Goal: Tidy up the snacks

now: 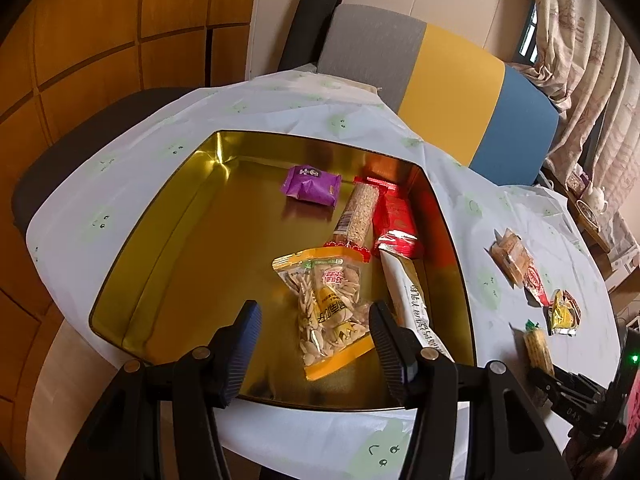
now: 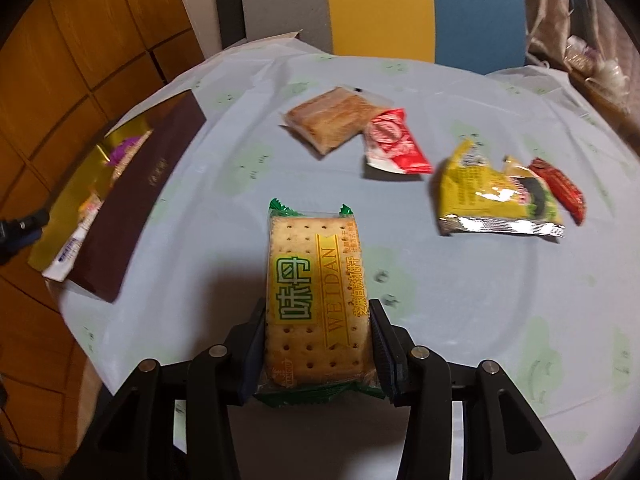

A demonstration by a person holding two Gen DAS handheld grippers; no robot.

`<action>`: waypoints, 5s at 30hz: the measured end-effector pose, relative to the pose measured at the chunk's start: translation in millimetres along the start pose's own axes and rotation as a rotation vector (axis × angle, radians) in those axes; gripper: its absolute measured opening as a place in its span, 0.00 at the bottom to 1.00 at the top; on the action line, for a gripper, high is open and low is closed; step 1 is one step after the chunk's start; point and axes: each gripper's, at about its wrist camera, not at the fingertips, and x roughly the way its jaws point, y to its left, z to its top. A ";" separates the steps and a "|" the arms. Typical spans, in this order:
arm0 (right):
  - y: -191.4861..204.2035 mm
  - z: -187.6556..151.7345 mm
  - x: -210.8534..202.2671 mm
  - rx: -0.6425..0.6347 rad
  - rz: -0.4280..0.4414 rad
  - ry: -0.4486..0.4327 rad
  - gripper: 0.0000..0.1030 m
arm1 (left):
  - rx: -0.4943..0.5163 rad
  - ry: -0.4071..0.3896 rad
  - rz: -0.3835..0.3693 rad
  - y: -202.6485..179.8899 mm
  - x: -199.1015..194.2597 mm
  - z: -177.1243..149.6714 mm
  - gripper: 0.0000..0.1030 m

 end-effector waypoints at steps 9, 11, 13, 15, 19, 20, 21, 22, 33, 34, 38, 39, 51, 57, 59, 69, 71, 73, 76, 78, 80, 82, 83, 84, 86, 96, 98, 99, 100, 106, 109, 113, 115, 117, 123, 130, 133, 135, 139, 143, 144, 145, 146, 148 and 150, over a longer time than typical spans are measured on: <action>31.6 16.0 0.8 -0.056 0.053 0.002 0.46 | -0.019 -0.009 0.017 11.5 -5.9 -4.1 0.55; 39.5 23.5 -1.9 -0.069 0.071 -0.009 0.46 | -0.024 -0.010 0.022 14.0 -6.9 -5.0 0.55; 51.5 33.7 -7.5 -0.097 0.096 -0.031 0.46 | -0.027 -0.015 0.026 16.2 -8.0 -5.6 0.55; 67.3 46.5 -14.8 -0.135 0.137 -0.052 0.46 | -0.029 -0.011 0.030 18.7 -7.7 -6.2 0.55; 100.3 68.4 -23.5 -0.214 0.196 -0.089 0.46 | -0.024 -0.024 0.042 22.9 -10.9 -7.1 0.55; 109.1 73.1 -24.4 -0.228 0.212 -0.091 0.46 | -0.021 -0.028 0.048 23.8 -11.8 -7.1 0.55; 118.8 78.5 -24.1 -0.243 0.232 -0.089 0.46 | -0.021 -0.031 0.049 24.4 -12.5 -7.2 0.55; 127.0 81.8 -23.5 -0.257 0.245 -0.087 0.46 | -0.022 -0.031 0.051 25.6 -12.6 -7.3 0.55; 228.3 109.2 28.4 -0.433 0.307 0.013 0.47 | -0.021 -0.014 0.065 30.4 -10.0 -12.1 0.55; 232.0 108.7 35.6 -0.438 0.303 0.025 0.48 | -0.018 -0.016 0.070 30.4 -10.8 -12.2 0.55; 234.2 105.3 50.8 -0.430 0.292 0.050 0.49 | -0.019 -0.013 0.071 32.1 -11.8 -13.5 0.55; 232.0 103.4 50.7 -0.428 0.292 0.050 0.49 | -0.022 -0.011 0.070 32.4 -11.5 -13.4 0.55; 210.1 92.0 15.1 -0.405 0.251 -0.060 0.49 | 0.004 -0.014 0.052 21.4 -14.6 -16.4 0.55; 185.0 84.8 -10.6 -0.338 0.209 -0.137 0.57 | 0.030 -0.026 0.043 12.7 -19.4 -15.4 0.55; 170.1 84.4 -20.1 -0.299 0.188 -0.170 0.58 | 0.035 -0.029 0.037 9.6 -21.5 -15.3 0.55; 69.5 54.6 -24.4 -0.126 -0.002 -0.157 0.59 | 0.078 -0.034 0.022 -8.1 -25.2 -13.1 0.55; 49.8 46.8 -21.1 -0.085 -0.036 -0.135 0.59 | 0.088 -0.032 0.019 -11.9 -24.5 -13.5 0.55; 29.0 38.4 -17.1 -0.043 -0.080 -0.115 0.59 | 0.098 -0.028 0.014 -15.9 -24.0 -13.9 0.55; 1.9 26.9 -14.1 0.010 -0.139 -0.095 0.59 | 0.113 -0.026 0.011 -22.0 -24.2 -14.0 0.55; -13.5 19.6 -13.3 0.040 -0.168 -0.087 0.59 | 0.122 -0.027 0.004 -26.4 -25.2 -13.9 0.55; -25.1 13.8 -13.2 0.064 -0.200 -0.081 0.59 | 0.137 -0.031 -0.010 -31.8 -26.8 -13.5 0.55; -35.9 7.2 -13.6 0.089 -0.227 -0.076 0.59 | 0.152 -0.032 -0.021 -37.3 -27.7 -13.5 0.55; -40.8 4.1 -13.1 0.102 -0.235 -0.073 0.59 | 0.161 -0.032 -0.030 -40.8 -28.0 -13.1 0.55; -45.3 1.7 -13.0 0.113 -0.245 -0.070 0.59 | 0.166 -0.031 -0.039 -43.6 -28.2 -12.4 0.55; -52.3 -3.8 -12.6 0.127 -0.262 -0.064 0.59 | 0.180 -0.028 -0.064 -51.1 -28.9 -11.1 0.55; -62.8 -22.1 -17.8 0.164 -0.282 -0.077 0.67 | 0.267 0.009 -0.178 -105.5 -31.7 -2.1 0.55; -62.0 -23.7 -17.3 0.157 -0.282 -0.087 0.68 | 0.329 0.018 -0.201 -127.4 -30.1 -1.5 0.55; -62.6 -25.2 -17.5 0.160 -0.277 -0.093 0.68 | 0.353 0.026 -0.211 -136.5 -27.8 -1.1 0.55; -62.7 -24.6 -17.3 0.160 -0.273 -0.095 0.70 | 0.383 0.042 -0.217 -146.8 -23.3 -0.2 0.55; -62.0 -27.8 -15.8 0.140 -0.255 -0.129 0.73 | 0.526 0.075 -0.237 -208.6 5.2 6.6 0.55; -62.5 -28.3 -15.2 0.136 -0.249 -0.139 0.73 | 0.609 0.105 -0.222 -236.6 31.4 10.2 0.69; -62.8 -29.8 -14.6 0.129 -0.235 -0.151 0.76 | 0.656 0.182 -0.220 -261.9 75.8 20.2 0.70; -62.8 -30.5 -14.1 0.119 -0.220 -0.157 0.79 | 0.657 0.188 -0.230 -267.1 91.3 26.3 0.70; -62.3 -30.8 -13.4 0.109 -0.212 -0.161 0.80 | 0.697 0.210 -0.225 -276.1 108.7 28.5 0.72; -60.7 -30.2 -9.6 0.091 -0.190 -0.166 0.88 | 0.774 0.236 -0.218 -296.1 142.1 33.3 0.79; -58.0 -30.0 -7.1 0.070 -0.185 -0.168 0.93 | 0.725 0.265 -0.211 -300.0 175.7 36.9 0.73; -57.7 -30.6 -7.0 0.067 -0.182 -0.168 0.93 | 0.694 0.228 -0.194 -292.3 168.6 33.7 0.60; -57.0 -30.5 -6.8 0.066 -0.184 -0.168 0.93 | 0.660 0.235 -0.194 -284.5 162.5 30.1 0.60; -56.2 -31.7 -6.7 0.064 -0.191 -0.171 0.93 | 0.616 0.222 -0.174 -267.7 142.6 10.5 0.60; -55.6 -31.7 -7.7 0.066 -0.195 -0.165 0.93 | 0.604 0.188 -0.170 -251.2 114.2 -22.9 0.60; -55.0 -31.7 -8.0 0.066 -0.196 -0.162 0.93 | 0.603 0.179 -0.170 -248.6 110.6 -30.2 0.60; -55.1 -31.9 -8.6 0.067 -0.195 -0.159 0.93 | 0.606 0.163 -0.170 -243.2 101.4 -40.9 0.60; -55.4 -32.1 -9.2 0.066 -0.194 -0.156 0.93 | 0.607 0.154 -0.171 -240.3 95.1 -46.6 0.60; -56.3 -33.1 -11.2 0.062 -0.189 -0.144 0.93 | 0.608 0.136 -0.178 -234.5 84.9 -58.3 0.60; -58.5 -34.4 -14.1 0.061 -0.183 -0.132 0.93 | 0.606 0.106 -0.184 -229.8 76.3 -68.9 0.60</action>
